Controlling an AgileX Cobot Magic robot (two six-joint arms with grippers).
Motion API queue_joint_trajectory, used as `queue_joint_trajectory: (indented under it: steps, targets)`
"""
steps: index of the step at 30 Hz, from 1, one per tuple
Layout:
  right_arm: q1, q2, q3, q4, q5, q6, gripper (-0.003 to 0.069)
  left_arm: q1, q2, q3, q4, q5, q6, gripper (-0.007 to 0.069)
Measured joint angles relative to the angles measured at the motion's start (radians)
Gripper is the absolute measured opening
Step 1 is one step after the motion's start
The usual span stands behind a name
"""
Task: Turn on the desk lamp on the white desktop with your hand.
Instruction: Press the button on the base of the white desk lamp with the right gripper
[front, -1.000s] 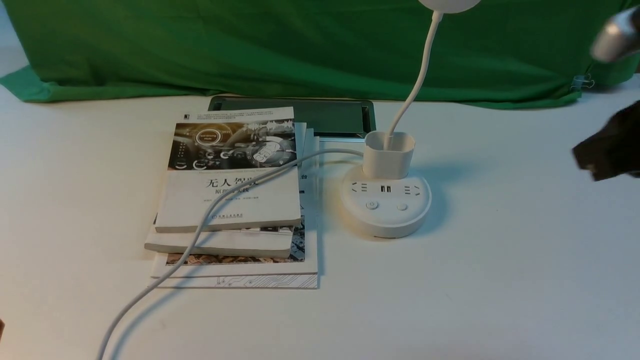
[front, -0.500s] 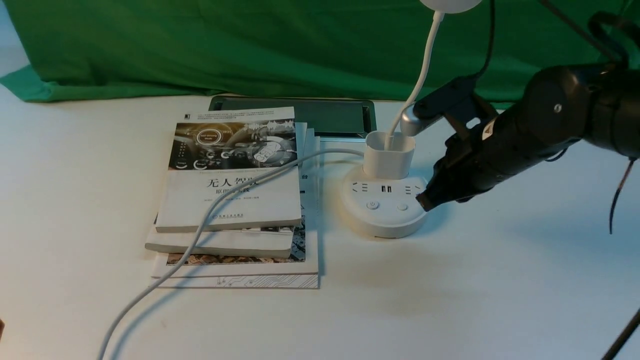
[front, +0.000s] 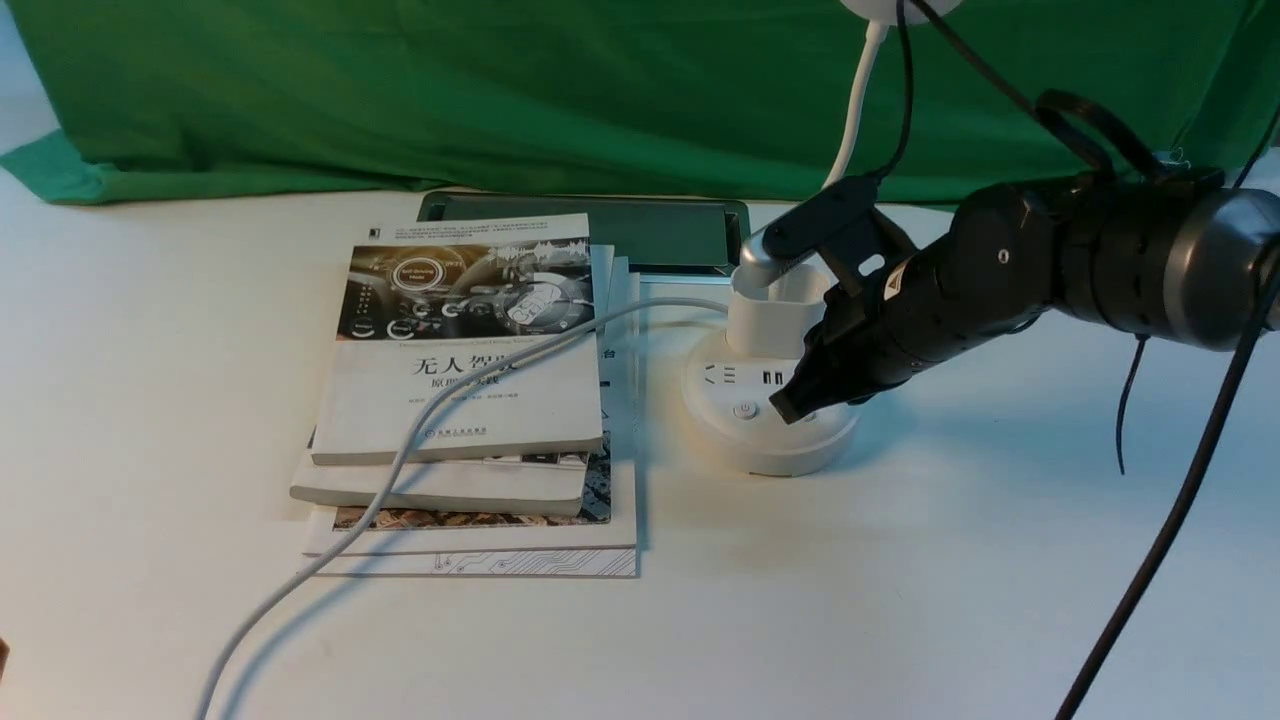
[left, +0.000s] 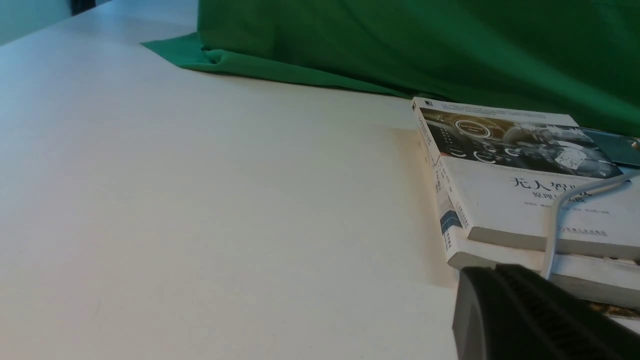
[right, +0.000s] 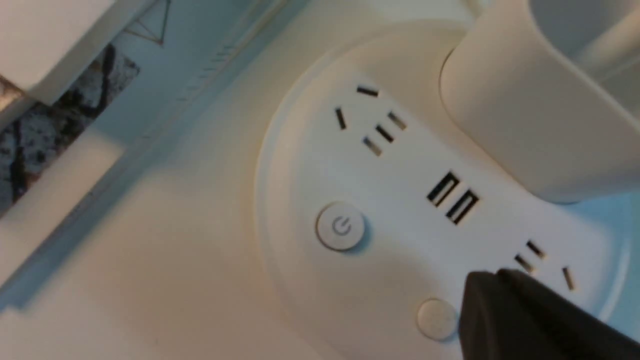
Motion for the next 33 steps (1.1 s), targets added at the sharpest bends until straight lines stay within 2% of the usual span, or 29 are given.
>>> queue_joint_trajectory:
  steps: [33]
  targets:
    - [0.003,0.049,-0.021,0.001,0.037,0.005,0.003,0.0,0.0,0.0,-0.005,0.0,0.0,0.0021]
